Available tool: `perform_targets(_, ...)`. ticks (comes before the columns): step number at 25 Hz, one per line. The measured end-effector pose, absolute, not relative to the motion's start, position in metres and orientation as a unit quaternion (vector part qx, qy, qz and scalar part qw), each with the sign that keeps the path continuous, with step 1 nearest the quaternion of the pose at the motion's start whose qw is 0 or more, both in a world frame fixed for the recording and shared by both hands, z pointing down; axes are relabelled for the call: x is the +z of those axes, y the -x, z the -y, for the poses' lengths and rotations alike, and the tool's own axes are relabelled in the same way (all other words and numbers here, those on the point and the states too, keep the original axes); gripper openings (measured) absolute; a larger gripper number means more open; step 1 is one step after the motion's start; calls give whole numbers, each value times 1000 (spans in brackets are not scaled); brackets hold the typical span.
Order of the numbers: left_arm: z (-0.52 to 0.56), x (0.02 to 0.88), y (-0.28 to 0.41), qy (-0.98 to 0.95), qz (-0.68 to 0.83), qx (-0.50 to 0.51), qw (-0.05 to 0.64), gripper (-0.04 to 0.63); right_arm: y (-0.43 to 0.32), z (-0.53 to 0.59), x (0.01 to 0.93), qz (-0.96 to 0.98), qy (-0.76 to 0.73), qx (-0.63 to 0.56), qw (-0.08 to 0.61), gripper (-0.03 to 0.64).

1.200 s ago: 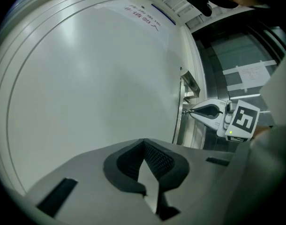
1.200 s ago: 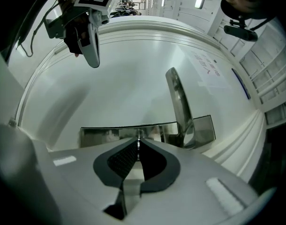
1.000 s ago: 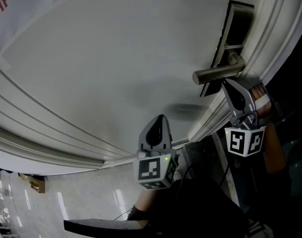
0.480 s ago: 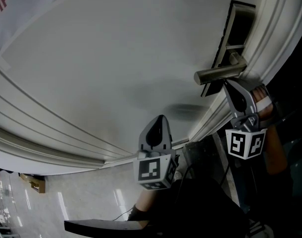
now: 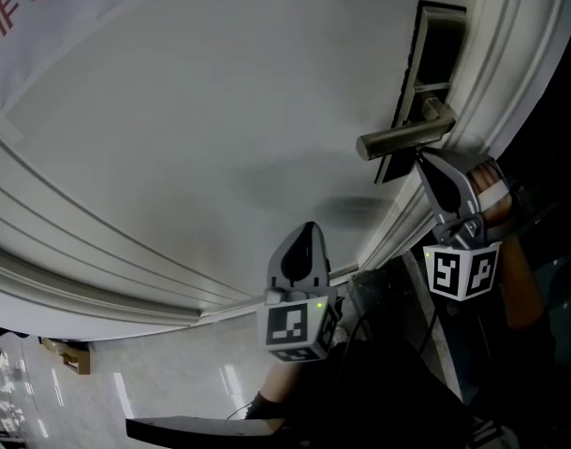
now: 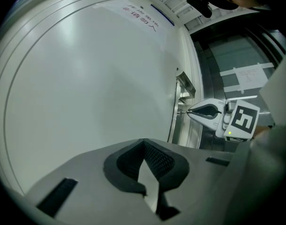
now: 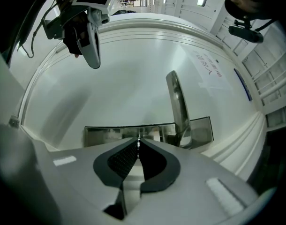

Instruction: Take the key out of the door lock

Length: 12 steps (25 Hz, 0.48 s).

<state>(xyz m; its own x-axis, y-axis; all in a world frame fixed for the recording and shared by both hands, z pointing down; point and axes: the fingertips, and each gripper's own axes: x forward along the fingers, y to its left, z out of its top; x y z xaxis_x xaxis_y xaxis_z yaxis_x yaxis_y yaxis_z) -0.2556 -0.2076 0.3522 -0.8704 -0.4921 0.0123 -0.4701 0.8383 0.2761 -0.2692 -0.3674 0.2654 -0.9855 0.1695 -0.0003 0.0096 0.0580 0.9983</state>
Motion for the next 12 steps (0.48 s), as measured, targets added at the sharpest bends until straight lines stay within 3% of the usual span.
perform_targets(12,202,353,256,-252,958,-129,44,0,270,367,264,-724,-52,686,61,11)
